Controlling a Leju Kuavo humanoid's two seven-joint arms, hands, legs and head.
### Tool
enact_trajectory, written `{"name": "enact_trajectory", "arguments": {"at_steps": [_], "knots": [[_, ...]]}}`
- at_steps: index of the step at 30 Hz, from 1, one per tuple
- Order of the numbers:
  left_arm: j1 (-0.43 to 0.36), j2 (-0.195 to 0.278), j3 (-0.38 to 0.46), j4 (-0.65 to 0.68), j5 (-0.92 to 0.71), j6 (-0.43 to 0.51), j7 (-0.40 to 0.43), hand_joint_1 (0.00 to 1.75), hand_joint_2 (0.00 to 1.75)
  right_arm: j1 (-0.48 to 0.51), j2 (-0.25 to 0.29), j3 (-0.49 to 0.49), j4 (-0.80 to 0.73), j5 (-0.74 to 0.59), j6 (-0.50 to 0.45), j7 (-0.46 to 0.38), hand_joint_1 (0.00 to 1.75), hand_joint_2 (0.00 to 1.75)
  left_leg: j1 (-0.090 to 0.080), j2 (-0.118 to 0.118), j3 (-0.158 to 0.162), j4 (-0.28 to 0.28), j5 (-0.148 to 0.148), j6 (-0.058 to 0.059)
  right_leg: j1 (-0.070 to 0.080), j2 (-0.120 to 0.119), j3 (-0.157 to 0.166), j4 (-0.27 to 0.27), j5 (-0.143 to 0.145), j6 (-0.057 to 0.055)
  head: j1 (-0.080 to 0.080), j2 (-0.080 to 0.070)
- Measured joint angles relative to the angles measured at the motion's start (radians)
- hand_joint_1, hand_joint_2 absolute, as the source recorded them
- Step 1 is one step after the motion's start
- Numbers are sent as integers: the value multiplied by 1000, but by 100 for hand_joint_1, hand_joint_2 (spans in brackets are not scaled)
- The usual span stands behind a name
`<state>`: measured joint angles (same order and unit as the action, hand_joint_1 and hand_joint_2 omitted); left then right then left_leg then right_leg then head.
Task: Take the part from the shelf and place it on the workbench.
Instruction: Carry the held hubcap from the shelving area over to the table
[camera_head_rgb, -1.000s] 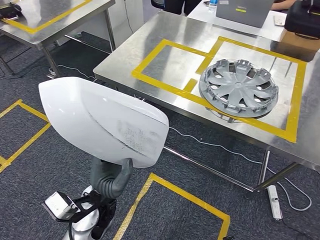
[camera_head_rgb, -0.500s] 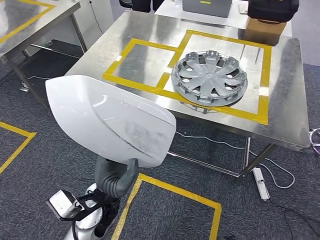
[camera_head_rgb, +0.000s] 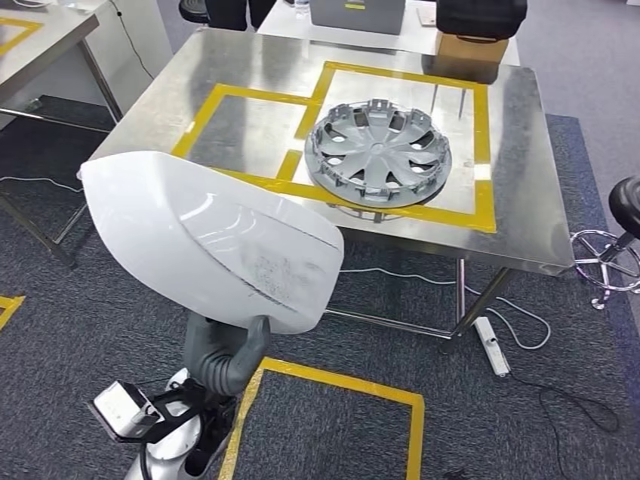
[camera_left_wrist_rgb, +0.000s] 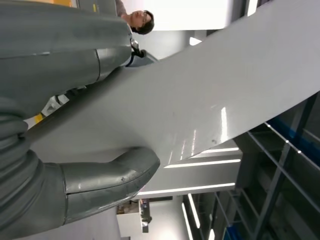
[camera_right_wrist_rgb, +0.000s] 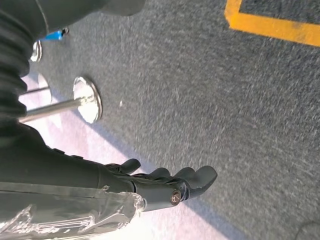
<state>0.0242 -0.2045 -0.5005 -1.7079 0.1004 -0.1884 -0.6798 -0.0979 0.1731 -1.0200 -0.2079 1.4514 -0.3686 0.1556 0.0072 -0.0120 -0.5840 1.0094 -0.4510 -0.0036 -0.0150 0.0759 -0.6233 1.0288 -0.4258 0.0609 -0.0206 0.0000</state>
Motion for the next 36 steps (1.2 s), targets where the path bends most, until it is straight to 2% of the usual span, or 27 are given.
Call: {"name": "enact_trajectory", "arguments": {"at_steps": [1,3,4,5,6,7,8,10,12,15,16,17,19,21,25,26,28,30,33,34,36], "knots": [[0,-1,0,0,1,0,0,175,175,0,0,6,0,11,-8,8,0,175,1,2,1,-1,2,7,1,-16,-10,23,-16,4,4,0],[2,-2,0,0,1,1,0,175,175,-3,-1,17,0,29,-22,23,0,175,1,7,1,-3,3,15,2,-52,-55,127,-75,9,12,0],[3,-2,0,0,1,2,0,175,175,-4,-1,23,0,38,-28,30,0,175,0,10,1,-3,3,18,2,-61,-84,194,-106,11,14,0],[5,-2,0,0,1,3,0,175,175,-4,-1,29,0,47,-34,40,0,175,-1,13,1,-3,3,19,3,-65,-107,245,-125,11,14,0],[5,-2,0,0,1,5,0,175,175,-3,-1,38,0,58,-42,57,0,175,-2,15,2,-2,2,19,3,-66,-115,267,-127,11,14,0],[6,-3,-1,0,4,8,2,175,175,-3,-1,46,0,68,-48,79,0,175,-2,15,2,-2,2,19,3,-66,-105,251,-111,10,14,0],[6,-5,-2,0,14,9,8,175,175,-2,-1,55,0,75,-52,103,0,175,-2,16,3,-2,2,18,3,-67,-78,202,-84,7,14,0],[5,-12,-4,0,55,8,31,175,175,-3,-1,65,0,81,-50,142,0,175,-4,16,6,-2,0,13,5,-76,-6,68,-34,2,14,0],[5,-19,-3,1,97,6,50,175,175,-4,-1,67,0,78,-42,160,0,175,-7,16,7,-2,0,3,8,-81,30,1,-18,-5,13,0],[6,-28,0,5,130,17,55,175,175,-1,-1,68,0,69,-31,179,0,175,-7,17,8,-6,1,-14,8,-75,30,-5,-13,-21,12,0],[6,-30,0,6,135,22,55,175,175,-1,-1,68,0,67,-30,183,0,175,-7,16,3,4,-10,-21,6,-73,30,-7,-11,-28,11,0],[6,-32,1,6,139,26,55,175,175,-1,-1,68,0,67,-30,186,0,175,-7,16,-10,35,-31,-26,4,-72,31,-10,-9,-33,8,0],[6,-33,2,8,155,33,62,175,175,-1,-2,68,0,69,-29,191,0,175,-5,15,-68,157,-95,-34,2,-69,30,-11,-7,-39,2,0],[8,-33,3,11,171,35,70,175,175,0,-2,70,0,73,-28,196,0,175,-4,15,-117,257,-136,-38,2,-67,29,-11,-7,-39,1,0],[9,-33,3,12,180,35,73,175,175,2,-2,71,0,77,-28,199,0,175,-4,15,-133,286,-143,-38,2,-66,29,-11,-7,-39,1,0],[10,-33,4,13,186,35,75,175,175,3,-2,73,0,80,-29,201,0,175,-4,15,-134,284,-133,-38,2,-66,29,-11,-7,-39,1,0],[11,-34,6,16,200,35,79,175,175,4,-2,80,0,89,-32,207,0,175,-4,12,-64,139,-60,-30,6,-58,27,-8,-8,-32,1,0],[12,-35,9,17,206,34,81,175,175,4,-2,87,0,93,-33,210,0,175,-6,9,6,-8,2,-16,8,-51,25,-9,-6,-18,0,0],[11,-37,10,18,211,24,81,175,175,7,-2,91,0,95,-34,208,0,175,-6,11,5,-13,8,5,4,-54,19,-3,-12,-1,3,0],[11,-38,10,18,212,15,77,175,175,7,-2,91,0,96,-35,205,0,175,-4,12,6,-15,10,11,4,-58,6,26,-30,3,6,0],[11,-38,10,18,210,-5,68,175,175,7,-2,92,0,99,-36,197,0,175,-3,13,6,-16,11,18,3,-65,-46,141,-92,10,13,0]]}}
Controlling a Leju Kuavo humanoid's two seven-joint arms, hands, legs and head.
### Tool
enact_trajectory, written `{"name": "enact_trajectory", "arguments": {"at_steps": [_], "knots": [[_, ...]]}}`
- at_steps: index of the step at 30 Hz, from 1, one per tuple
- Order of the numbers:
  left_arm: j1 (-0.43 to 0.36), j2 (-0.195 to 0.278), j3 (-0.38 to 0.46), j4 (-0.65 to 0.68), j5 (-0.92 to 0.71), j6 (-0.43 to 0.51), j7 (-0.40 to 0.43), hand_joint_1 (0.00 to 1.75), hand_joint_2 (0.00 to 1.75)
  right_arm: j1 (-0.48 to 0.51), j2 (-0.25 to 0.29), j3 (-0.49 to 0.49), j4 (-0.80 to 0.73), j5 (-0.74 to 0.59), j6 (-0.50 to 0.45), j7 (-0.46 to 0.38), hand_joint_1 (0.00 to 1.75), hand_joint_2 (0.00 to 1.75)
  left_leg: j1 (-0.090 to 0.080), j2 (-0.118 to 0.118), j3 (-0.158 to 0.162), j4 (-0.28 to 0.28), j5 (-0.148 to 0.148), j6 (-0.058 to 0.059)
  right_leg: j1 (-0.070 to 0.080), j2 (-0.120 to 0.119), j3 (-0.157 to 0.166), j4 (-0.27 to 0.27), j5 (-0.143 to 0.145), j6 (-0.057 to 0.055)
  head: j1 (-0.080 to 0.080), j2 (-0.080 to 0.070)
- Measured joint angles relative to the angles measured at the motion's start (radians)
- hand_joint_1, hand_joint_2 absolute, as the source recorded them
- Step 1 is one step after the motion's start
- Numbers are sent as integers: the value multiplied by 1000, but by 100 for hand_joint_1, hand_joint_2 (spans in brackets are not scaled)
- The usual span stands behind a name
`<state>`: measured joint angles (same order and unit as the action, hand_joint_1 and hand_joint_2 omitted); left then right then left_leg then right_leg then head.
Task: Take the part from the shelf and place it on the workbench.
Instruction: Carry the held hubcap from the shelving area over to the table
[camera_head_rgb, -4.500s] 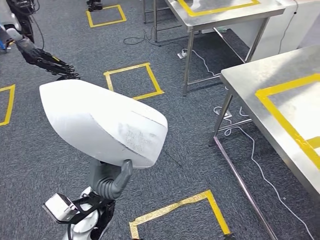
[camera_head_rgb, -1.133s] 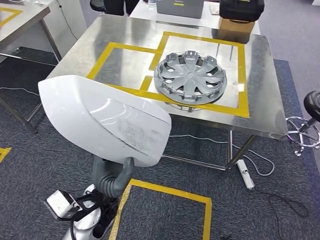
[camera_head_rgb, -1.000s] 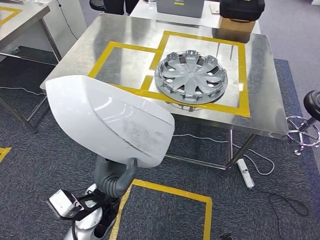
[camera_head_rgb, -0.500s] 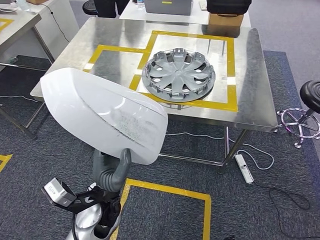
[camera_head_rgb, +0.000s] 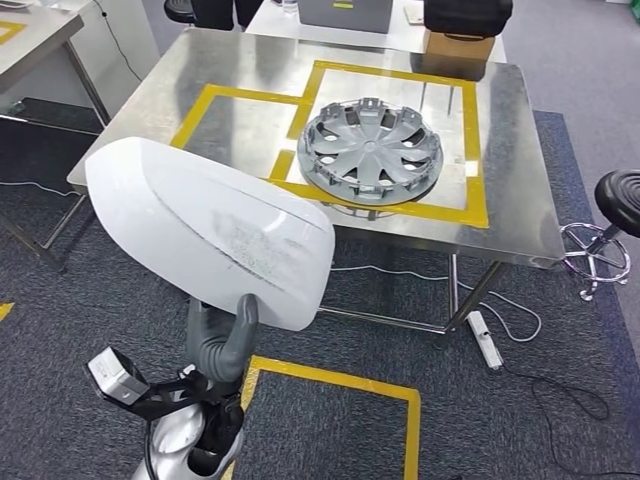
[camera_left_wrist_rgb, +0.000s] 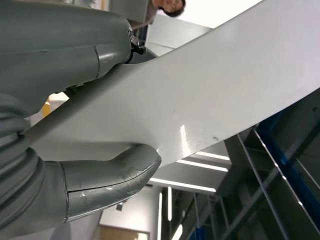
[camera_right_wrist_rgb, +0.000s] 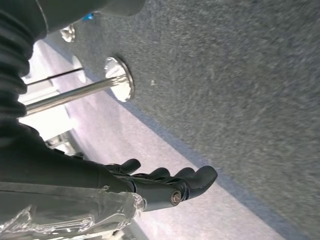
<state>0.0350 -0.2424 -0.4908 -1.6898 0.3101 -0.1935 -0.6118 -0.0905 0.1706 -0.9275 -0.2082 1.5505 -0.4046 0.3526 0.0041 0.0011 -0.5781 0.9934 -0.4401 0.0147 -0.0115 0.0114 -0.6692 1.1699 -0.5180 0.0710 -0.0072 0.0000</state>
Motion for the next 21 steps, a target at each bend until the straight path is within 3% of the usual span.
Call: {"name": "enact_trajectory", "arguments": {"at_steps": [2,3,4,7,9,12,14,17,18,19,21], "knots": [[0,1,0,0,-17,-16,-9,175,175,1,0,1,0,3,0,-5,0,175,-1,1,0,0,0,2,0,-2,-54,117,-44,3,1,0],[-1,2,-1,1,-29,-26,-16,175,175,2,-1,2,0,4,1,-8,0,175,-1,1,1,0,-1,2,0,-2,-60,129,-40,3,2,0],[-2,3,-2,1,-39,-42,-26,175,175,2,-2,2,0,4,1,-12,0,175,-2,1,2,1,-1,2,0,-2,-46,101,-17,1,2,0],[-11,6,-10,1,-50,-105,-59,175,175,-2,-5,5,0,5,7,-25,0,175,-4,0,7,2,-5,-6,1,-9,54,-96,68,-6,2,0],[-16,7,-14,0,-51,-132,-66,175,175,-7,-5,7,0,5,15,-29,0,175,-8,0,7,2,-5,-16,3,-10,81,-150,78,-16,1,0],[-21,7,-18,-3,-53,-151,-67,175,175,-10,-6,11,0,6,20,-31,0,175,-7,1,7,0,-17,-35,2,-3,85,-157,66,-39,-1,0],[-26,7,-21,-8,-58,-164,-68,175,175,-11,-7,14,0,7,23,-32,0,175,-6,1,-22,66,-53,-47,-3,-1,97,-163,58,-53,-8,0],[-27,12,-22,-9,-63,-174,-67,175,175,-11,-8,15,0,7,26,-34,0,175,-3,1,-133,265,-129,-55,-2,-2,110,-162,64,-57,-14,0],[-25,13,-22,-8,-63,-175,-66,175,175,-11,-8,15,0,6,27,-34,0,175,-3,1,-157,294,-127,-55,-2,-1,114,-161,63,-57,-15,0],[-24,14,-21,-8,-62,-175,-66,175,175,-10,-8,15,0,5,27,-35,0,175,-3,0,-162,284,-102,-53,-2,2,119,-161,59,-56,-15,0],[-24,14,-20,-7,-58,-175,-65,175,175,-10,-8,15,0,4,27,-37,0,175,-4,0,-122,167,-13,-46,-1,8,129,-162,49,-51,-15,0]]}}
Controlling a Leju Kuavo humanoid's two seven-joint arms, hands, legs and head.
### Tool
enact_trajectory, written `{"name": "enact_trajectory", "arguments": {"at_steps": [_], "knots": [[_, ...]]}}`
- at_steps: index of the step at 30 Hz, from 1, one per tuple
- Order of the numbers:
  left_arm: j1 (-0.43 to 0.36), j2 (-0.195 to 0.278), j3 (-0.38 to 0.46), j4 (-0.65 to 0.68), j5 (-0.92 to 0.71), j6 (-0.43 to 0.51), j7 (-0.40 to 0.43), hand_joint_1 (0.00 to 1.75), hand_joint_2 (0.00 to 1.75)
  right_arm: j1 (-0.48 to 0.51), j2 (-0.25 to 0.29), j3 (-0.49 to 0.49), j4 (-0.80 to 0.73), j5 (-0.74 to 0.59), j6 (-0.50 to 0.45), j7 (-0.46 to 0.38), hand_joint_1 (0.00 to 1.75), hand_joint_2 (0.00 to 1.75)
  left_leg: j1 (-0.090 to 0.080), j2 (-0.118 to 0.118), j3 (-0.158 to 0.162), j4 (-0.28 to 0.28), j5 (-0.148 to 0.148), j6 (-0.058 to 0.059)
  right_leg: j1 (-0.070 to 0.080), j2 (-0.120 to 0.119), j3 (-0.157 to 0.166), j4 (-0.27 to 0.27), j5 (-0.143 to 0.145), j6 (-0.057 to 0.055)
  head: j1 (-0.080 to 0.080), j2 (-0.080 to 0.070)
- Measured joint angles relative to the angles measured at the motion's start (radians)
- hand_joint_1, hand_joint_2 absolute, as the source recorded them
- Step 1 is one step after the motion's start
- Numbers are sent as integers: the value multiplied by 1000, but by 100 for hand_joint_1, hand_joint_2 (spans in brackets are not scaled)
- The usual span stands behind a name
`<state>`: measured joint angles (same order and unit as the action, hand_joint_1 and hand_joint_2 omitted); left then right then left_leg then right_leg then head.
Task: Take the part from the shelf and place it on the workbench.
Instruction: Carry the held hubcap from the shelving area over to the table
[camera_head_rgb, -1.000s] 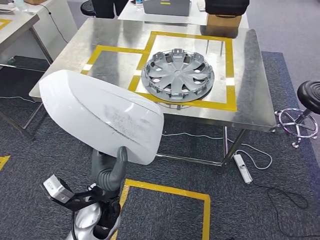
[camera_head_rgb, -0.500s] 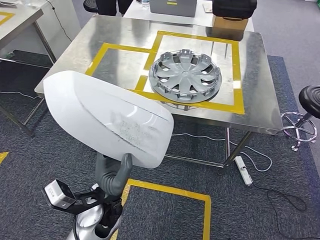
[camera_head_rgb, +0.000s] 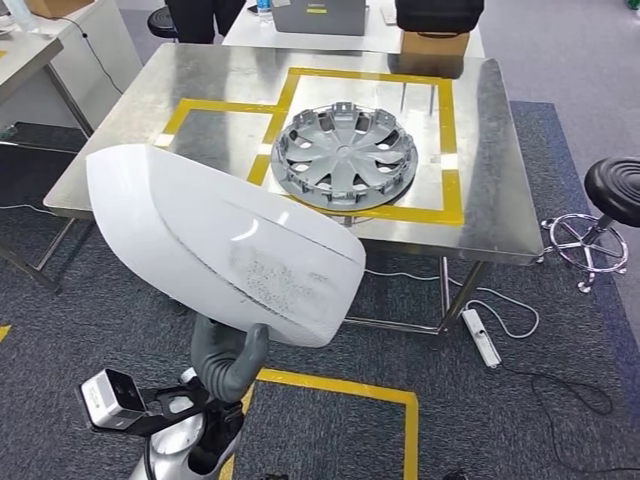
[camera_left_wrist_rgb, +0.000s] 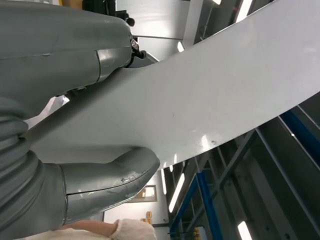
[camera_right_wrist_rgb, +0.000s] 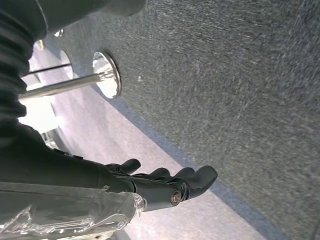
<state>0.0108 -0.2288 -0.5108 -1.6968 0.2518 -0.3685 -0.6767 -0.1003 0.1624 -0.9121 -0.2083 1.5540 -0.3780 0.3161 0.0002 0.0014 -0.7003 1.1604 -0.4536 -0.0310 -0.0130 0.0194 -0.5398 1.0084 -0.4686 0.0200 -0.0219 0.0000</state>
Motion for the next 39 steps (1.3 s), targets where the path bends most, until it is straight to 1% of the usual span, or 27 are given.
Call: {"name": "enact_trajectory", "arguments": {"at_steps": [1,2,3,6,7,8,10,11,12,13,14,16,17,18,22,24,26,27,28,29,31,32,33,34,37,38,39], "knots": [[0,0,0,0,2,0,0,175,175,0,0,0,0,0,0,-1,0,175,-1,-1,28,-72,38,5,3,3,4,3,-7,5,-1,0],[0,-1,1,0,3,0,0,175,175,0,0,0,0,0,0,-1,0,175,-1,-1,48,-123,61,10,5,6,7,4,-14,10,0,0],[1,-1,1,0,4,0,0,175,175,0,0,0,0,0,0,-2,0,175,-2,-1,60,-153,69,15,7,7,7,3,-20,15,0,0],[2,-6,5,0,6,0,0,175,175,0,0,0,0,-1,0,-2,0,175,-1,-2,66,-164,63,30,7,4,11,-2,-33,32,3,0],[1,-8,6,0,6,0,0,175,175,0,0,0,0,-1,0,-2,0,175,1,-2,69,-166,61,35,7,1,6,15,-46,38,6,0],[1,-10,7,0,6,0,0,175,175,0,-1,0,0,-1,0,-2,0,175,4,-2,72,-169,60,40,6,-3,-11,54,-69,42,7,0],[1,-11,9,0,6,0,0,175,175,0,0,0,0,-1,0,-2,0,175,4,-1,75,-169,56,47,5,-9,-80,185,-131,49,11,0],[2,-11,10,1,6,0,1,175,175,1,0,0,0,-1,0,-2,0,175,4,-2,76,-169,53,49,4,-10,-118,247,-152,51,12,0],[3,-11,11,1,4,0,1,175,175,2,-1,0,0,-1,1,-2,0,175,3,-2,78,-169,51,49,4,-10,-142,281,-152,52,12,0],[5,-10,12,1,1,-2,1,175,175,3,-1,0,0,-1,2,-2,0,175,3,-3,81,-169,48,49,4,-10,-149,277,-132,52,12,0],[6,-10,12,2,-2,-4,0,175,175,3,-2,0,0,0,3,-2,0,175,3,-3,86,-169,45,47,4,-11,-135,232,-94,51,12,0],[8,-8,12,2,-11,-12,-1,175,175,2,-3,0,0,0,6,-2,0,175,1,-5,96,-166,37,40,4,-14,-78,94,-14,48,13,0],[9,-7,13,3,-14,-16,-2,175,175,1,-4,0,1,1,7,-2,0,175,-1,-5,98,-165,34,35,3,-14,-56,42,10,45,12,0],[9,-7,13,3,-16,-19,-2,175,175,1,-4,0,1,1,8,-2,0,175,-3,-5,99,-164,33,31,4,-14,-45,16,20,40,11,0],[13,-6,13,4,-24,-23,-3,175,175,3,-4,0,1,2,10,-2,0,175,-2,-5,95,-154,24,11,4,-9,-43,7,16,11,6,0],[16,-5,13,4,-35,-27,-3,175,175,3,-6,1,1,7,12,-2,0,175,0,-4,53,-70,-18,1,1,-7,-38,3,5,-6,1,0],[30,-1,13,4,-52,-29,-3,175,175,5,-7,4,1,12,16,-1,0,175,1,-4,-20,68,-69,-4,2,-8,-29,3,-5,-11,-3,0],[39,1,13,4,-59,-27,-3,175,175,6,-6,6,1,13,17,-1,0,175,2,-4,-45,113,-77,-4,2,-8,-22,4,-7,-10,-3,0],[47,3,14,4,-64,-24,-3,175,175,8,-6,8,1,13,18,-1,0,175,2,-4,-55,125,-65,-3,2,-8,-13,4,-9,-8,-3,0],[52,5,14,4,-66,-21,-3,175,175,9,-6,10,1,13,18,-1,0,175,1,-4,-46,98,-35,-1,2,-8,-3,5,-11,-5,-3,0],[58,7,15,4,-67,-14,-3,175,175,9,-5,11,1,13,18,-1,0,175,1,-4,7,-26,47,6,3,-5,15,6,-23,3,-3,0],[60,8,16,4,-67,-12,-3,175,175,8,-4,13,1,13,17,-2,0,175,0,-5,34,-86,69,10,5,-4,19,6,-30,8,-3,0],[62,8,16,4,-66,-11,-3,175,175,8,-4,14,1,13,16,-2,0,175,-1,-5,51,-126,76,14,6,-3,21,7,-35,13,-2,0],[64,8,17,4,-66,-11,-3,175,175,8,-3,15,1,13,15,-2,0,175,-2,-6,57,-142,69,19,8,-4,19,5,-38,19,-2,0],[69,8,21,4,-66,-8,-3,175,175,8,0,18,1,13,14,-2,0,175,1,-7,63,-155,55,34,6,-8,20,8,-50,37,-1,0],[69,8,22,4,-66,-7,-3,175,175,7,0,19,1,13,14,-1,0,175,3,-7,68,-158,51,40,6,-10,9,33,-66,42,1,0],[70,7,23,4,-66,-6,-3,175,175,7,1,20,1,13,14,-1,0,175,5,-6,72,-159,48,44,6,-11,-15,81,-89,46,2,0]]}}
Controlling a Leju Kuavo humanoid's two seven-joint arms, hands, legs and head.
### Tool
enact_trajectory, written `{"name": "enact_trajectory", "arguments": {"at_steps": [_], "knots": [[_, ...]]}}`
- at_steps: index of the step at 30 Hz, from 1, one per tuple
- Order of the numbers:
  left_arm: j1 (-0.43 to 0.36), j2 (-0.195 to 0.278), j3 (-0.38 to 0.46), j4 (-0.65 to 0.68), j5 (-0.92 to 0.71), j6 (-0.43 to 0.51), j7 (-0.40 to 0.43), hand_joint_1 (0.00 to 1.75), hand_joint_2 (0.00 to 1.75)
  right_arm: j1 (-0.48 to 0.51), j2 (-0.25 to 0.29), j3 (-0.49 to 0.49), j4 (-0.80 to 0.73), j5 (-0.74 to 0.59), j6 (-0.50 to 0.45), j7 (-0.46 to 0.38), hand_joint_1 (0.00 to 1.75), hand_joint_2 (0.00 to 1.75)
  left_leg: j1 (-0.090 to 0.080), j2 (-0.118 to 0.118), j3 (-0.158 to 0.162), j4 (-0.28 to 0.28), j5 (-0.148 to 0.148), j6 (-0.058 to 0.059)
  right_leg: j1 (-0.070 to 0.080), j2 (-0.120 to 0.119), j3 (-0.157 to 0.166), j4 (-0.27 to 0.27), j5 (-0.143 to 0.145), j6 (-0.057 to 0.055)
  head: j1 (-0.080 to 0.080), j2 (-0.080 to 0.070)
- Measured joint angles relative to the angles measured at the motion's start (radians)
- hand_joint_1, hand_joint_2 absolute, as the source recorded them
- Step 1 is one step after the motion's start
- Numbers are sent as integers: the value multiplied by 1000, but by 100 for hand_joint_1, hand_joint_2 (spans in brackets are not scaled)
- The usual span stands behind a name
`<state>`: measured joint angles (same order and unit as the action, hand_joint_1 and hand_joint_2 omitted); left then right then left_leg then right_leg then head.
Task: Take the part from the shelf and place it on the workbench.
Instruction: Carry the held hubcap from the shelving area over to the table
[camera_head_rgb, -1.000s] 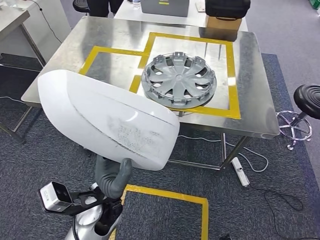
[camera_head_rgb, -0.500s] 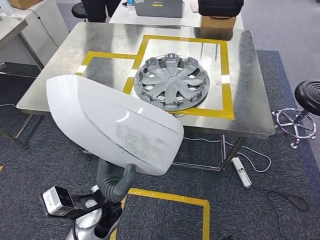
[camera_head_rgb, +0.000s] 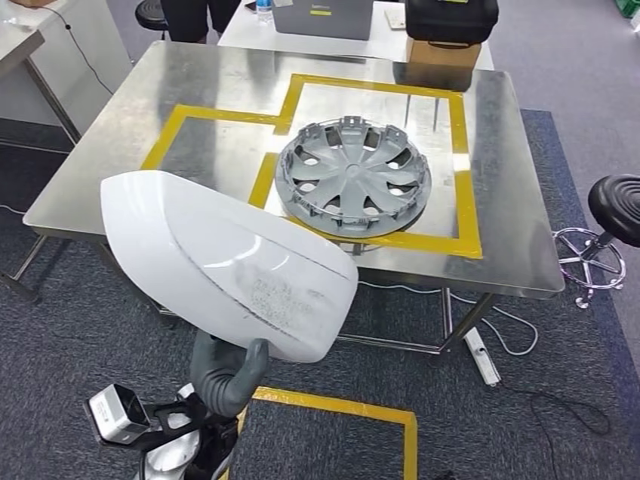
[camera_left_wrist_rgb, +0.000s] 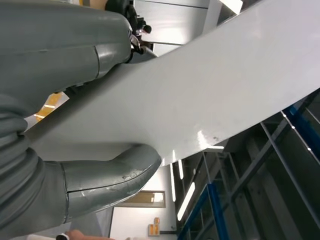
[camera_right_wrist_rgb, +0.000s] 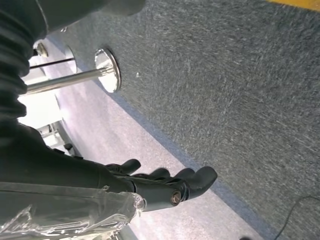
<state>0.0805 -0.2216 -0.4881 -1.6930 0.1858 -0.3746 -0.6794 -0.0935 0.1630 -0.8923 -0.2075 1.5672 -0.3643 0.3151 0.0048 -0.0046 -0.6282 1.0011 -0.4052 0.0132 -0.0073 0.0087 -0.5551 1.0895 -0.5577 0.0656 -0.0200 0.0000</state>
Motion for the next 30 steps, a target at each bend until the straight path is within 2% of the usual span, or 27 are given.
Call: {"name": "enact_trajectory", "arguments": {"at_steps": [2,3,4,5,7,8,9,10,12,14,15,17,18,19,20,21,22,23,25,28,29,30], "knots": [[1,0,1,0,0,3,0,175,175,1,0,3,0,0,1,1,0,175,-1,1,4,0,-6,6,-1,-1,-78,139,-53,5,2,0],[2,0,1,0,0,4,0,175,175,2,0,4,0,0,2,2,0,175,-2,0,6,0,-8,7,-1,-1,-114,192,-64,6,2,0],[3,0,2,0,0,6,0,175,175,4,0,5,0,0,3,3,0,175,-2,-1,9,0,-11,7,-1,-1,-134,211,-55,6,2,0],[3,0,3,0,0,7,0,175,175,5,0,5,0,0,4,3,0,175,-2,-2,14,0,-14,6,-1,-1,-133,189,-26,5,2,0],[4,0,5,0,0,10,0,175,175,5,0,5,0,0,4,4,0,175,-2,-3,26,0,-21,1,-2,-3,-84,59,58,2,3,0],[3,0,6,0,0,10,0,175,175,5,1,6,0,0,4,4,0,175,-4,-3,30,2,-25,-4,-1,-3,-56,-4,86,-2,2,0],[3,0,7,0,0,11,0,175,175,4,1,6,0,-1,4,4,0,175,-6,-4,32,2,-27,-9,-1,-3,-38,-45,101,-6,2,0],[3,0,8,0,0,11,0,175,175,3,1,6,0,-1,5,4,0,175,-8,-4,33,2,-27,-14,1,-2,-29,-63,103,-11,1,0],[4,0,9,0,1,13,0,175,175,5,2,6,0,-1,5,4,0,175,-8,-4,33,0,-26,-24,2,0,-29,-66,104,-25,0,0],[3,-2,10,-1,3,17,0,175,175,6,2,6,0,-1,6,2,0,175,-6,-3,23,22,-45,-36,-1,0,-28,-68,107,-37,-1,0],[3,-3,11,-1,5,18,0,175,175,5,1,6,0,-1,7,1,0,175,-5,-3,6,61,-71,-42,-3,0,-27,-70,108,-43,-3,0],[3,-4,11,-1,7,17,0,175,175,4,1,6,0,0,9,0,0,175,-4,-2,-55,192,-136,-49,-3,-1,-27,-70,107,-49,-6,0],[4,-3,12,-2,8,12,0,175,175,4,1,7,0,0,11,0,0,175,-4,-2,-85,251,-157,-51,-3,-1,-27,-70,106,-50,-5,0],[4,-3,12,-4,9,5,0,175,175,4,1,9,0,0,14,0,0,175,-4,-2,-102,282,-159,-51,-3,-1,-27,-70,105,-50,-6,0],[4,-3,12,-8,9,-4,0,175,175,4,1,12,0,0,15,0,0,175,-4,-2,-100,274,-140,-50,-4,1,-26,-70,102,-49,-5,0],[3,-2,12,-12,9,-10,0,175,175,3,1,15,0,0,17,1,0,175,-4,-2,-78,229,-107,-47,-4,2,-23,-70,98,-48,-6,0],[3,-3,12,-18,9,-15,0,175,175,3,1,17,0,0,17,1,0,175,-4,-1,-43,164,-73,-44,-4,4,-19,-70,93,-46,-6,0],[2,-3,12,-22,9,-18,0,175,175,2,1,19,0,0,17,1,0,175,-4,0,-6,93,-54,-40,-2,6,-16,-70,86,-41,-6,0],[2,-4,12,-27,7,-21,0,175,175,2,1,22,0,1,18,2,0,175,-6,0,40,10,-48,-29,2,6,-9,-75,76,-30,-6,0],[2,-6,11,-29,0,-23,0,175,175,0,1,24,0,0,21,2,0,175,-5,-2,53,-4,-44,-13,3,4,5,-81,79,-13,-3,0],[1,-6,11,-29,-2,-23,0,175,175,-2,1,24,0,0,21,2,0,175,-3,-2,58,-6,-44,-8,2,3,1,-67,72,-9,0,0],[1,-6,11,-29,-2,-22,0,175,175,-4,1,25,0,-1,22,2,0,175,-1,-1,62,-7,-46,-3,2,1,-15,-34,57,-4,3,0]]}}
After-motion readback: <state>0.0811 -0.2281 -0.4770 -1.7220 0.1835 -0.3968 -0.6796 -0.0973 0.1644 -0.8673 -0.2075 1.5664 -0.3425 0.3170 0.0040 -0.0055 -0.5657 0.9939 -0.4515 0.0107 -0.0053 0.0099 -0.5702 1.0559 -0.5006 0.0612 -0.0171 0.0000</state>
